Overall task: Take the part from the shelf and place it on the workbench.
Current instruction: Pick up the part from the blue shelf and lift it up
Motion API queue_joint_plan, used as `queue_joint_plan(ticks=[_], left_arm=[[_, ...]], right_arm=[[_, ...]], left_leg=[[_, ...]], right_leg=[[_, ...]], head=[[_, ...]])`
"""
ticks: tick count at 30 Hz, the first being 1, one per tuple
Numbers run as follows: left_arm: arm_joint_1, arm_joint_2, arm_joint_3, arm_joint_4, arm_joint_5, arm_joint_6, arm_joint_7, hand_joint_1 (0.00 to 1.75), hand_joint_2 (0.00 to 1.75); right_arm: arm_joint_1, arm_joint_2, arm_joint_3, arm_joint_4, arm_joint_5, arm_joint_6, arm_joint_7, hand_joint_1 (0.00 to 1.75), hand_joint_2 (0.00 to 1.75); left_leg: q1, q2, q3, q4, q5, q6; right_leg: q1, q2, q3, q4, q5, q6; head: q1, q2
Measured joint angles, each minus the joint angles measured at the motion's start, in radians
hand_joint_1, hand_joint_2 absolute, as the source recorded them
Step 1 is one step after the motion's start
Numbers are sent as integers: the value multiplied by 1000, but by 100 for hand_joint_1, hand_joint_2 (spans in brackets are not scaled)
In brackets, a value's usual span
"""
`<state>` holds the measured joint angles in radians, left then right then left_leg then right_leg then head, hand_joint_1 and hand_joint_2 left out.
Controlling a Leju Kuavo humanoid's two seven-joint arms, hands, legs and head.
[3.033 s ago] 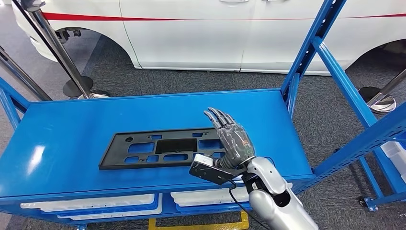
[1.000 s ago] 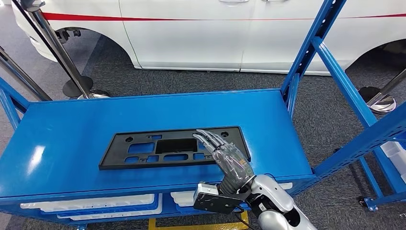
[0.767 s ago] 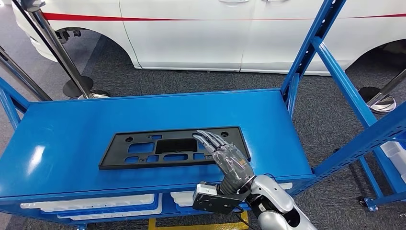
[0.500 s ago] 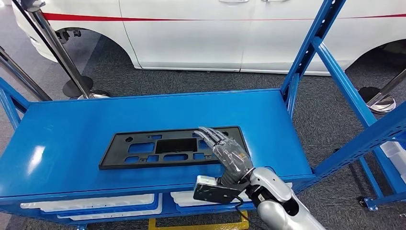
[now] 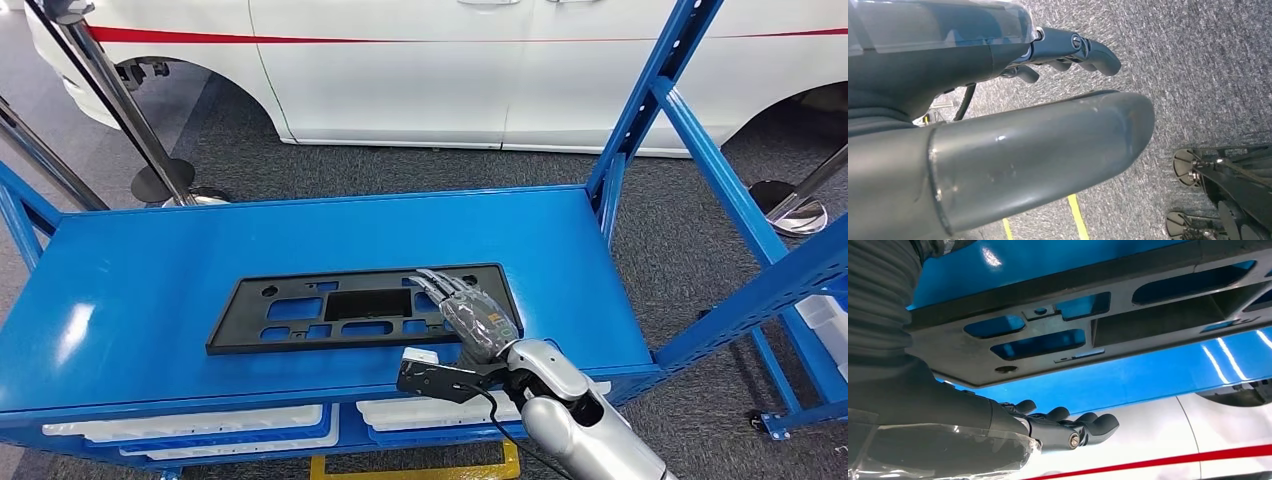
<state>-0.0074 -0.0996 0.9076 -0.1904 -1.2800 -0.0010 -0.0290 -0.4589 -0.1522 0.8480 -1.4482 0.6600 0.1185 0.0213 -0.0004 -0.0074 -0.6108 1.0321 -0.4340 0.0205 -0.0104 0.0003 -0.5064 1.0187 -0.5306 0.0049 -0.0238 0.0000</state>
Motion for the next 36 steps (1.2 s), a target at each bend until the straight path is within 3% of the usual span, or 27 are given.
queue_joint_plan(ticks=[8, 20, 36], left_arm=[[0, 1, 1, 0, 2, -3, 0, 0, 0], [0, 1, 12, 0, -3, -2, 2, 0, 0], [0, 1, 27, 0, -4, -2, 3, 0, 0]], right_arm=[[-9, 9, 0, 35, 13, -3, 3, 0, 175], [-21, 24, 9, 103, 221, -77, 50, 0, 175], [-20, 47, 9, 152, 287, -83, 60, 0, 175]], left_leg=[[0, 0, 0, 0, 0, 0], [0, 0, 0, 0, 0, 0], [0, 0, 0, 0, 0, 0]], right_leg=[[0, 0, 0, 0, 0, 0], [0, 0, 0, 0, 0, 0], [0, 0, 0, 0, 0, 0]], head=[[0, 0], [0, 0], [0, 0]])
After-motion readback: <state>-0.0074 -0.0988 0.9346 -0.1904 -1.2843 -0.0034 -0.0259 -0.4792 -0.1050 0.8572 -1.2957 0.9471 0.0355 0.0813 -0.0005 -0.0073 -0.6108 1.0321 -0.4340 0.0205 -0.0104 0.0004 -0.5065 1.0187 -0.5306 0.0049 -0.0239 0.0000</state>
